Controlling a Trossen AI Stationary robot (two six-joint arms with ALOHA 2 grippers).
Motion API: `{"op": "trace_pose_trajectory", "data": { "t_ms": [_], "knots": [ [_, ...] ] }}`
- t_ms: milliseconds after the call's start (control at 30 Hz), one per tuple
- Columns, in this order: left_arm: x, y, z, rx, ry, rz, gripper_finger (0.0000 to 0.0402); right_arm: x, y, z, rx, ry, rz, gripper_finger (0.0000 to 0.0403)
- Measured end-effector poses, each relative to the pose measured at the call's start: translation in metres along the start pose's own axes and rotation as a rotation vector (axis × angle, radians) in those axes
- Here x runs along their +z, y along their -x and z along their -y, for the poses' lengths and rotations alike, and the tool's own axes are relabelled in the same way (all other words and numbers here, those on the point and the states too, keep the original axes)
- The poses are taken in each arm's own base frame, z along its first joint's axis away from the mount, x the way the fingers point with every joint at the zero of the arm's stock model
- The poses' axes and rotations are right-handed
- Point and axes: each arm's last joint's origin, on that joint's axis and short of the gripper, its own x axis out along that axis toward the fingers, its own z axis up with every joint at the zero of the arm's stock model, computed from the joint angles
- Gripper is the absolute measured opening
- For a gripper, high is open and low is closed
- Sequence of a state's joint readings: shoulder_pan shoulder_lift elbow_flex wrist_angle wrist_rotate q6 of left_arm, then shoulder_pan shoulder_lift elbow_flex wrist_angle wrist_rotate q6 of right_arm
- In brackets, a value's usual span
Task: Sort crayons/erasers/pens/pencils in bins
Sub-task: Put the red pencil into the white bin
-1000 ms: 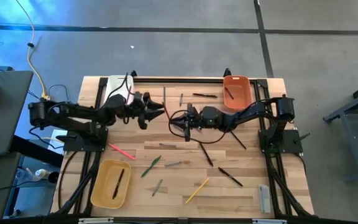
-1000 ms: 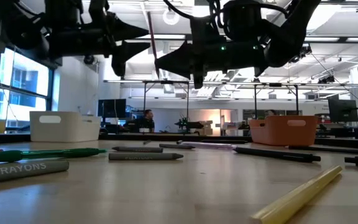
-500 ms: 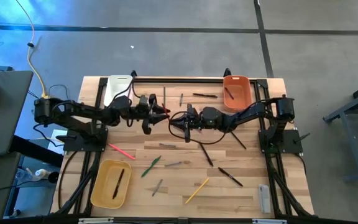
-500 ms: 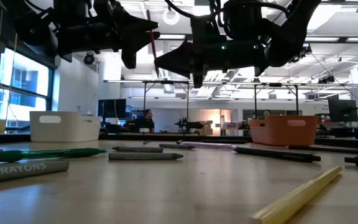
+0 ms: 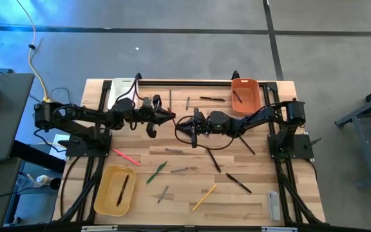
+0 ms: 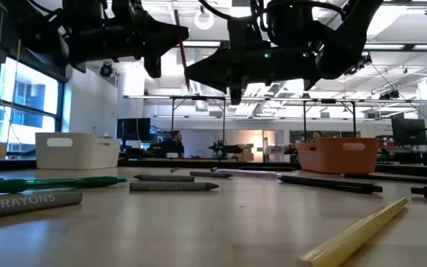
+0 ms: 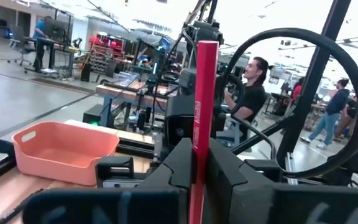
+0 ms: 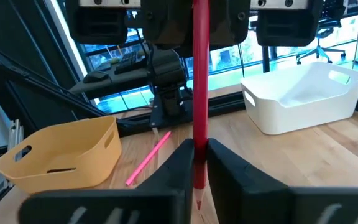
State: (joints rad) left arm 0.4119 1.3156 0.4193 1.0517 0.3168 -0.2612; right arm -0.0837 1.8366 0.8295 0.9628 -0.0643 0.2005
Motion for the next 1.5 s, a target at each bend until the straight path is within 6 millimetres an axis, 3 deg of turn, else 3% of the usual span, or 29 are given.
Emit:
{"op": "trace_pose_trajectory", "data": {
  "t_ms": [367,567,767,1100,1300,1500],
  "knots": [
    [0.025,0.022,-0.008,0.094,-0.022,-0.003,0.0003,-0.006,0.0,0.003,-0.082,0.001,-0.058,0.0166],
    [0.04,0.047,-0.012,0.19,-0.054,-0.058,0.0003,-0.01,0.001,0.004,-0.09,0.052,-0.092,0.0191],
    [0.049,0.067,-0.017,0.319,-0.017,-0.164,0.0002,-0.013,0.001,0.005,-0.092,0.124,-0.133,0.0157],
    [0.083,0.078,-0.024,0.744,-0.068,-0.564,0.0004,-0.026,0.008,0.019,-0.133,0.16,-0.249,0.0008],
    [0.089,0.083,-0.039,0.892,0.017,-0.738,0.0005,-0.04,0.034,0.033,-0.154,0.126,-0.163,0.0013],
    [0.082,0.085,-0.074,0.987,0.132,-0.886,0.0006,-0.045,0.067,0.043,-0.179,0.078,-0.052,0.0004]
  ]
}}
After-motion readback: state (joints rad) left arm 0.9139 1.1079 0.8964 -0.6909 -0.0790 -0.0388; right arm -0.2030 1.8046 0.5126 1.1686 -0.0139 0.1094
